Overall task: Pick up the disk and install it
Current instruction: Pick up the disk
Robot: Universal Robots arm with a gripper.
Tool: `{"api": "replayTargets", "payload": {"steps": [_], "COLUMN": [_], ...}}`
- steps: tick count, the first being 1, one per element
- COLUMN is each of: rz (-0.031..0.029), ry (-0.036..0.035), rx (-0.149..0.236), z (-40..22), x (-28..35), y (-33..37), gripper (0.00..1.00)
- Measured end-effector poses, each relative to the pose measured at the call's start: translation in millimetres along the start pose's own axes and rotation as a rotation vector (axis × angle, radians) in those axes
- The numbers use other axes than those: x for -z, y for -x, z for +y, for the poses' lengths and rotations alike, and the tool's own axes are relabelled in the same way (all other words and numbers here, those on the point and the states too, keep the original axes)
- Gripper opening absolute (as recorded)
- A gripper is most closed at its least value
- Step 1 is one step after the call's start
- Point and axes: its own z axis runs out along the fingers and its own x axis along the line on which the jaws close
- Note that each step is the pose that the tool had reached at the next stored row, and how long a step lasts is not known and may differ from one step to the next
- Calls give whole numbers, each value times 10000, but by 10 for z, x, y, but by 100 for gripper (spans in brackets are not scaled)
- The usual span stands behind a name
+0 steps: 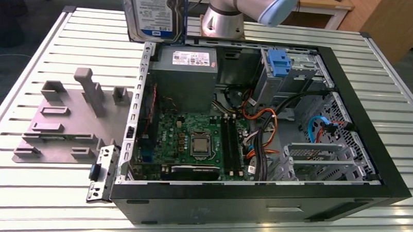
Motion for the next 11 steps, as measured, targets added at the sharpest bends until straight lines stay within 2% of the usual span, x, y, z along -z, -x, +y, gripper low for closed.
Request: {"api": "replayTargets", "payload": {"steps": [11], "rz": [-2], "ry": [0], "rx": [0], "z": [-21], "x": [3], "y": [-162], "gripper": [35]}}
